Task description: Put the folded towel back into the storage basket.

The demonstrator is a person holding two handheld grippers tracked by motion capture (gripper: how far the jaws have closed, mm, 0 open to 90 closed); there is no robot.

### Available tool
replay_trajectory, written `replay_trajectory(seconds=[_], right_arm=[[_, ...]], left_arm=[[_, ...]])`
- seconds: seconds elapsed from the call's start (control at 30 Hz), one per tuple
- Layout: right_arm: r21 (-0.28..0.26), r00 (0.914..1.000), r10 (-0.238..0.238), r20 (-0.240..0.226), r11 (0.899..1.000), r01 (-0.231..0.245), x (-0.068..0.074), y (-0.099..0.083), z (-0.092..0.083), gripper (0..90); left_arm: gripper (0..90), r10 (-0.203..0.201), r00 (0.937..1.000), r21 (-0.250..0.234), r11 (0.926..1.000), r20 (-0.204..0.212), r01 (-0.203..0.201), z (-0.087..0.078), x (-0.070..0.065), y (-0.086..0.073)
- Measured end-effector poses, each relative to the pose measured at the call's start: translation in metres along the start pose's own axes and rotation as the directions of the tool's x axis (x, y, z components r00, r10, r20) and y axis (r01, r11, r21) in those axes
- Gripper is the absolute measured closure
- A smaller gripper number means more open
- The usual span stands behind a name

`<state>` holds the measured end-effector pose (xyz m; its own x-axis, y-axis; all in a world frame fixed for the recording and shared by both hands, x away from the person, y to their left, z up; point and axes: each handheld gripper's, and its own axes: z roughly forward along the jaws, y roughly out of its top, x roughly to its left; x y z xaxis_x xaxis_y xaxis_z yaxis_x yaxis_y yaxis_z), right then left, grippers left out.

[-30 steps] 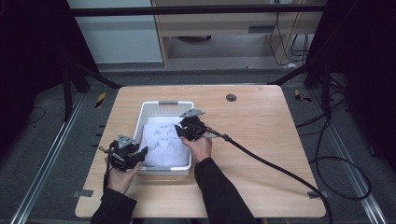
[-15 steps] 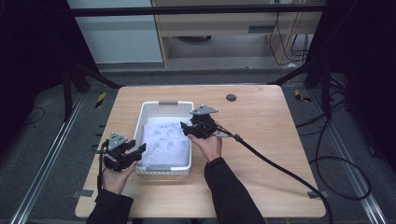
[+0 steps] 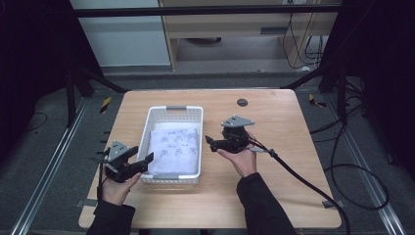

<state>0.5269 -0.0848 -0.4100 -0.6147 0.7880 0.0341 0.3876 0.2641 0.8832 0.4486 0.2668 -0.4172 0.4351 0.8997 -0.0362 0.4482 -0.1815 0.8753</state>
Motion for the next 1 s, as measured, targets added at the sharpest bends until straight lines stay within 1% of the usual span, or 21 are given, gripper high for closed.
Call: replay_trajectory(seconds=[0.03,0.07,0.2,0.3,0.37,0.47,0.6,0.67,0.7,0.8,0.9,0.97,1.0], right_arm=[[-0.003,1.0,0.005,-0.003,1.0,-0.005,-0.002,-0.004,-0.004,15.9],[-0.003,1.0,0.005,-0.003,1.0,-0.005,-0.002,-0.004,-0.004,15.9],[0.012,0.9999,0.014,-0.001,1.0,-0.014,-0.011,-0.019,-0.021,13.9],[0.021,0.9995,0.032,0.006,0.999,-0.033,-0.019,-0.031,-0.034,13.6],[0.021,0.9983,0.057,0.008,0.998,-0.057,-0.025,-0.041,-0.043,13.1],[0.033,0.9976,0.064,0.025,0.997,-0.065,-0.032,-0.054,-0.054,12.5],[0.035,0.9966,0.074,0.036,0.997,-0.075,-0.043,-0.07,-0.069,12.0],[0.033,0.9958,0.083,0.038,0.996,-0.084,-0.048,-0.078,-0.076,11.9],[0.031,0.9955,0.086,0.039,0.996,-0.087,-0.05,-0.081,-0.079,11.9],[0.031,0.9941,0.092,0.056,0.995,-0.094,-0.057,-0.094,-0.088,11.8],[0.042,0.9931,0.094,0.07,0.994,-0.097,-0.064,-0.107,-0.096,11.8],[0.04,0.9922,0.101,0.074,0.994,-0.104,-0.067,-0.114,-0.101,11.9],[0.038,0.9918,0.103,0.076,0.994,-0.106,-0.068,-0.118,-0.104,12.0]], left_arm=[[32.4,0.0,1.0,0.0,1.0,0.0,0.0,0.0,0.0,0.0],[32.4,0.0,1.0,-0.003,1.0,0.002,0.0,-0.001,0.0,-0.001],[30.1,0.014,0.9999,-0.005,0.9999,0.004,-0.014,-0.001,0.002,-0.005],[27.6,0.027,0.9996,-0.001,0.9996,0.008,-0.027,-0.002,0.003,-0.009],[27.1,0.027,0.9996,0.003,0.9996,0.008,-0.027,-0.003,0.004,-0.011],[26.8,0.023,0.9997,-0.012,0.9997,-0.002,-0.023,-0.009,0.006,-0.015],[25.7,0.01,0.9997,-0.036,0.9993,-0.021,-0.011,-0.017,0.012,-0.02],[25.6,-0.001,0.9997,-0.039,0.9993,-0.024,0.0,-0.02,0.016,-0.024],[25.6,-0.003,0.9994,-0.041,0.9992,-0.034,0.001,-0.023,0.019,-0.026],[25.7,-0.016,0.9992,-0.04,0.9991,-0.038,0.015,-0.025,0.025,-0.033],[25.6,-0.014,0.9985,-0.04,0.9991,-0.053,0.012,-0.028,0.031,-0.04],[25.7,-0.015,0.9986,-0.041,0.9991,-0.051,0.013,-0.03,0.033,-0.044],[25.7,-0.01,0.9985,-0.045,0.9989,-0.054,0.007,-0.032,0.035,-0.046]])
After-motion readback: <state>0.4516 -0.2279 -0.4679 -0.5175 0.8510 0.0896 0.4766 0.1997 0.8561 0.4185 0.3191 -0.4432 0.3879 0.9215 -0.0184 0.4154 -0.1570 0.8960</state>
